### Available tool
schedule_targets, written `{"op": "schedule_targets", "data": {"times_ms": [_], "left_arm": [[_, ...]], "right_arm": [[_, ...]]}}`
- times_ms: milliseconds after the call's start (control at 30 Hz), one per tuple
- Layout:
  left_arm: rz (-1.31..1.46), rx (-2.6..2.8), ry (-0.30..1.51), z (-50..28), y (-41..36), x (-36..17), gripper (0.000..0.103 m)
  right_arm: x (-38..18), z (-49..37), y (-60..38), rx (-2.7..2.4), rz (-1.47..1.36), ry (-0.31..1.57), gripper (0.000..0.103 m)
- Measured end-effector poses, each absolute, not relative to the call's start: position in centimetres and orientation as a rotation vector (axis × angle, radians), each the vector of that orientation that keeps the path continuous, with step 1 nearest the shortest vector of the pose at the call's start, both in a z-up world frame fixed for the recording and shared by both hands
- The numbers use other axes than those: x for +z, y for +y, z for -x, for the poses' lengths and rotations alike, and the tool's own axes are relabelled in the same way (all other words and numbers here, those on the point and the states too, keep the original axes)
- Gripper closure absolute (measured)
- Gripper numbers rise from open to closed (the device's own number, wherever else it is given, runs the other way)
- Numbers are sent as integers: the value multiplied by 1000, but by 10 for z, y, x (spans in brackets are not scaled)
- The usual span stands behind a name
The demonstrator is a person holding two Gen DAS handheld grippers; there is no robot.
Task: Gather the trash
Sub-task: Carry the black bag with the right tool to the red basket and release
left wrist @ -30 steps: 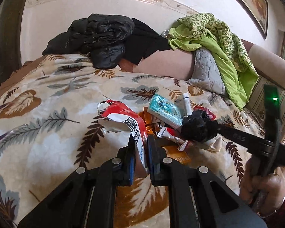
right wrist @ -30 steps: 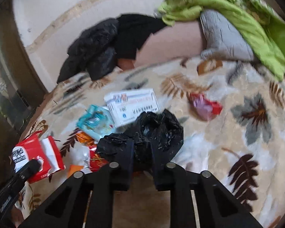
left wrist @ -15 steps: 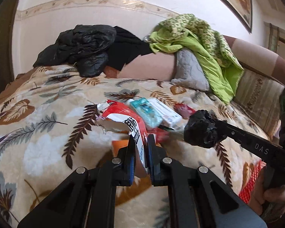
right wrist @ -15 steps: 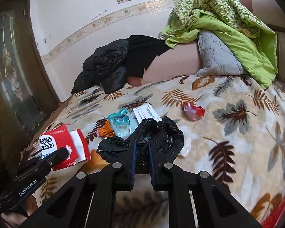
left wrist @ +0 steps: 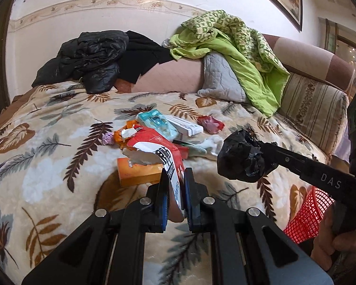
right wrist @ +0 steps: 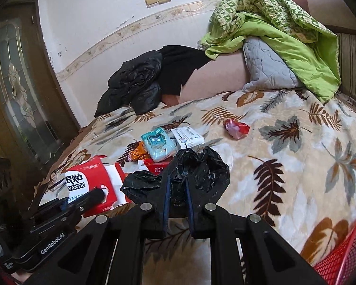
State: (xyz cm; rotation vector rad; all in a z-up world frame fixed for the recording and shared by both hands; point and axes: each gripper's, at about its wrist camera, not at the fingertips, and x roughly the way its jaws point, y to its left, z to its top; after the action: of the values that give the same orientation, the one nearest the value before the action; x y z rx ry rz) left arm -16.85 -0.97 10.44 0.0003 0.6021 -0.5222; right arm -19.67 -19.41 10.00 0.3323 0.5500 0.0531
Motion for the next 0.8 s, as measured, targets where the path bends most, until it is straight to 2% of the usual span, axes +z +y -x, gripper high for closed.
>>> {"op": "schedule_targets", "data": {"times_ms": [467, 800], "left_arm": [[-6, -649, 621, 198, -47, 112, 92], [-65, -901, 643, 243, -132, 132, 92]], "right_arm": [[109, 250, -229, 23, -417, 538, 90], [124, 341, -311, -142, -517, 486, 90]]}}
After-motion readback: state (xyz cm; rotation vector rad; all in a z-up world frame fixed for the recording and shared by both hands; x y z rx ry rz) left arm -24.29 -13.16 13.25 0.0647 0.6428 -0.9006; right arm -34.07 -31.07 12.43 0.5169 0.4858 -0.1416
